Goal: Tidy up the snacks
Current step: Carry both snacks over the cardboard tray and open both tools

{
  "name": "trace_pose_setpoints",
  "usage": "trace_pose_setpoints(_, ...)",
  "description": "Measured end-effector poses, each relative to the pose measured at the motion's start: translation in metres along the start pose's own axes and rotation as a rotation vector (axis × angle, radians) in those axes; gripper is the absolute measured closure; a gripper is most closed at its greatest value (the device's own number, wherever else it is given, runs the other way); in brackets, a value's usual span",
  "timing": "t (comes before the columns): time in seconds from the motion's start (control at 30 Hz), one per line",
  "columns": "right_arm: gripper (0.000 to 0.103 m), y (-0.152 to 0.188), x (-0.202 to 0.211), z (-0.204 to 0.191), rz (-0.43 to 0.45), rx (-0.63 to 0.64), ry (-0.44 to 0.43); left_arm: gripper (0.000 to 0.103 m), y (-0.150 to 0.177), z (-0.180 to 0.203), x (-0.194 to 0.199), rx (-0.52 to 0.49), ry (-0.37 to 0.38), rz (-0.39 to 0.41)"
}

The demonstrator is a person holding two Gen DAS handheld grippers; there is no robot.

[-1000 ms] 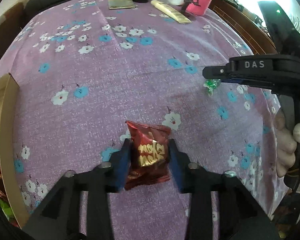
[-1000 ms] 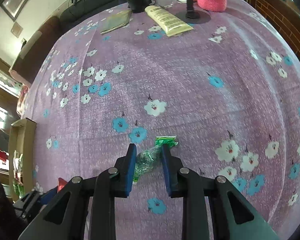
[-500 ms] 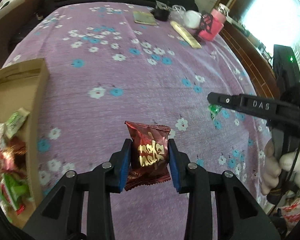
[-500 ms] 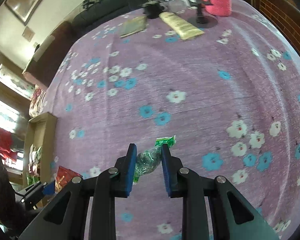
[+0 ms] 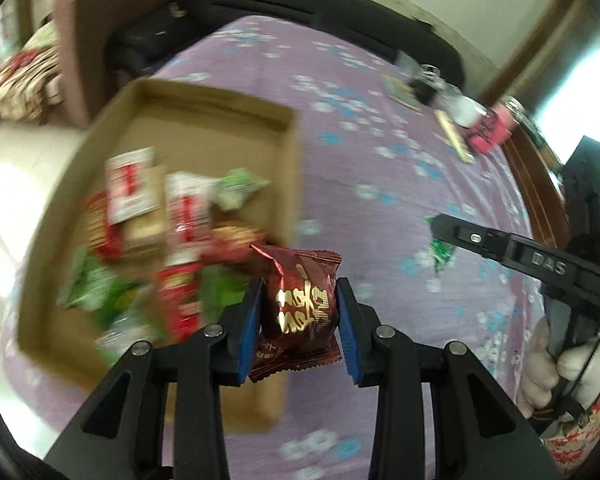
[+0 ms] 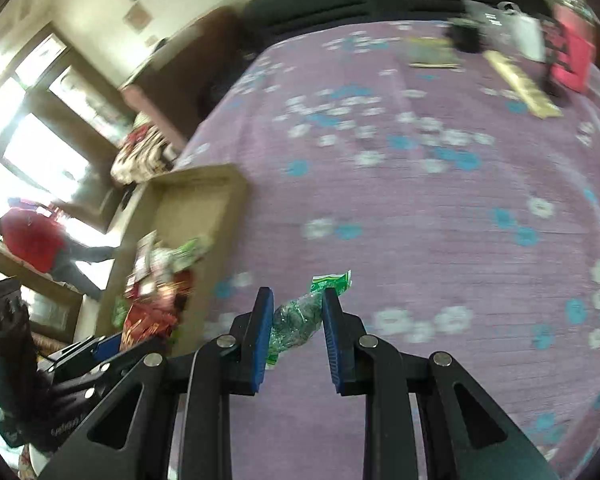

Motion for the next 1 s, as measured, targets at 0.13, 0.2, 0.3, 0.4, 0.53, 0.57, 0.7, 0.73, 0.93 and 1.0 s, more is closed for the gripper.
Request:
trace_pose_setpoints(0.13, 0.08, 0.008, -0.02, -0.045, -0.04, 0.072, -0.044, 0.066, 0.012, -0.036, 0.008, 0.056, -0.037, -0.002)
trace_pose_setpoints(0.2, 0.08, 0.014, -0.033, -0.067, -0.07, 0.109, -0.058, 0.065, 0.016, -0.05, 0.01, 0.073, -0.056, -0.005)
trace_pose_setpoints(0.3, 0.08, 0.024, -0.049, -0.091, -0.106, 0.151, -0.071, 0.065, 0.018, -0.066, 0.009, 0.09, -0.076, -0.014)
trace_pose_setpoints(0.4, 0.08, 0.034, -0.066, -0.114, -0.147, 0.186, -0.081, 0.065, 0.018, -0.078, 0.001, 0.092, -0.107, -0.038)
trace_pose_setpoints(0.53, 0.08, 0.044, -0.083, -0.13, -0.182, 0.219, -0.061, 0.065, 0.019, -0.088, -0.006, 0.11, -0.111, -0.074)
trace_pose_setpoints(0.57, 0.08, 0.045, -0.087, -0.132, -0.188, 0.221, -0.051, 0.065, 0.019, -0.089, -0.006, 0.111, -0.111, -0.073)
trace_pose_setpoints(0.7, 0.081, 0.045, -0.102, -0.132, -0.194, 0.217, 0.008, 0.064, 0.018, -0.087, 0.002, 0.091, -0.139, -0.054)
trace_pose_setpoints(0.73, 0.084, 0.044, -0.105, -0.131, -0.198, 0.214, 0.016, 0.064, 0.017, -0.086, 0.005, 0.088, -0.146, -0.047)
trace_pose_setpoints(0.93, 0.082, 0.047, -0.112, -0.13, -0.212, 0.204, 0.029, 0.043, 0.012, -0.078, 0.039, 0.018, -0.266, 0.056)
trace_pose_setpoints(1.0, 0.081, 0.048, -0.106, -0.135, -0.198, 0.207, 0.024, 0.041, 0.009, -0.075, 0.05, 0.002, -0.294, 0.085)
Point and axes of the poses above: each gripper's, at about its wrist camera, not at the fingertips, and x roughly against the way its jaws point, z to its right, y to its underside, the point moved 3 cm from there along -x, roughly the way its jaws point, and after that the axes turned 6 degrees about -z, right-handed, at the moved point
